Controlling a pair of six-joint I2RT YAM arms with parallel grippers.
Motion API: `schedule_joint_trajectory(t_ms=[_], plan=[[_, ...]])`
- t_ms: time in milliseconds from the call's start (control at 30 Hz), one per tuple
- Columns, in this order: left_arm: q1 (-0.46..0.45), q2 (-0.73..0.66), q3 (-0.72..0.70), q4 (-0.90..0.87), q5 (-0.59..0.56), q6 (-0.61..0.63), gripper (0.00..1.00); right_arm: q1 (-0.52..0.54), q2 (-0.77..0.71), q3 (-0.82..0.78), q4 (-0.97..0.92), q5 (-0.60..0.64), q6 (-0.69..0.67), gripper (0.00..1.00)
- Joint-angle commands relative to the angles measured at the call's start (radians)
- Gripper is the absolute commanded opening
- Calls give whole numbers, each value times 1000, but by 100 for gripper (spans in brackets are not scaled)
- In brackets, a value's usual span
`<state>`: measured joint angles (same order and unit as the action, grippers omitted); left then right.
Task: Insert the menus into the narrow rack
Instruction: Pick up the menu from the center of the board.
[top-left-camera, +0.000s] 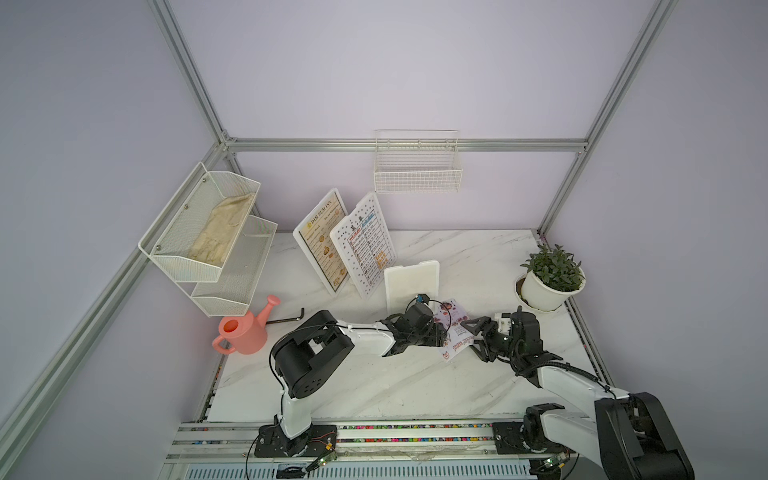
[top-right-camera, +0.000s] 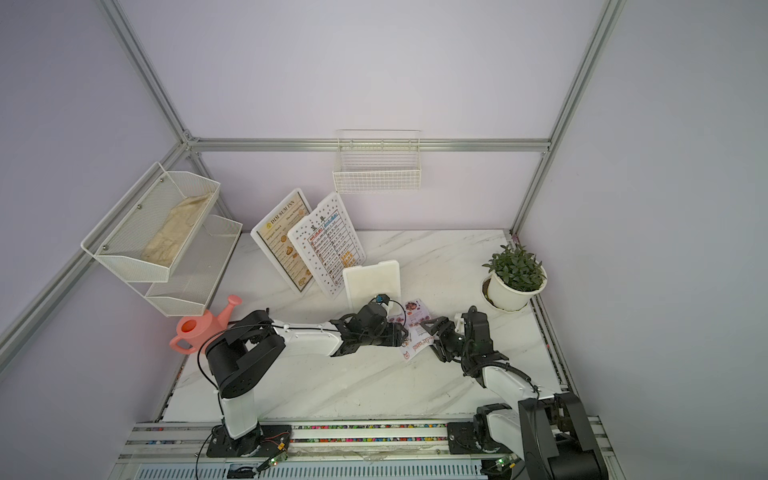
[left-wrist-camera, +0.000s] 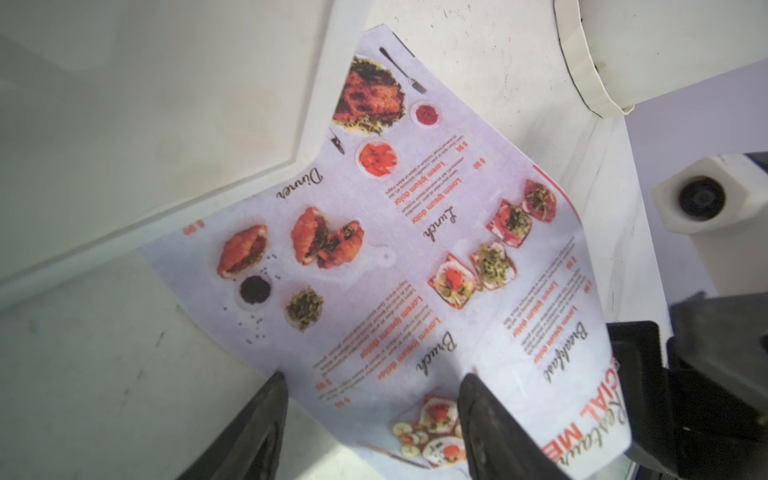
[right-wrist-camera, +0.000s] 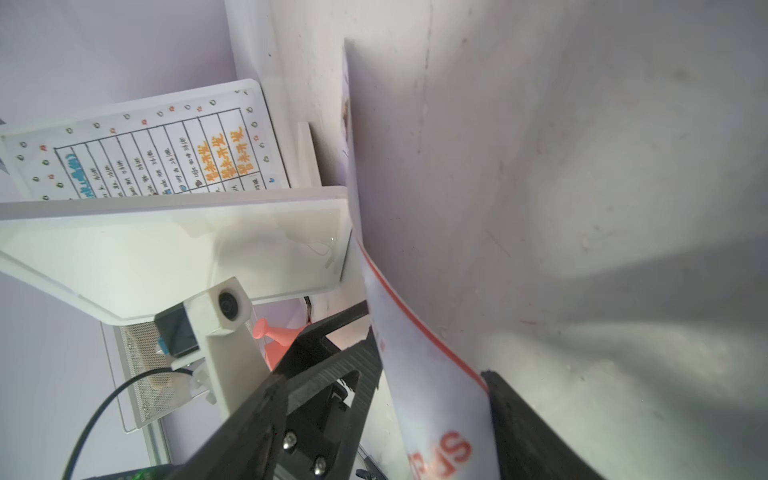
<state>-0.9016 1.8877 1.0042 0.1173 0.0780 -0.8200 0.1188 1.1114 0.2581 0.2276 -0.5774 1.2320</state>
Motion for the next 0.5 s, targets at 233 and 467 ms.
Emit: schedule_joint_trajectory(t_ms=[233, 467], plan=[[-4, 47, -26, -122, 13, -15, 66, -1, -90, -28, 13, 73, 49, 76], [-3, 50, -27, -120, 12, -20, 66, 0, -140, -26, 9, 90, 49, 76]])
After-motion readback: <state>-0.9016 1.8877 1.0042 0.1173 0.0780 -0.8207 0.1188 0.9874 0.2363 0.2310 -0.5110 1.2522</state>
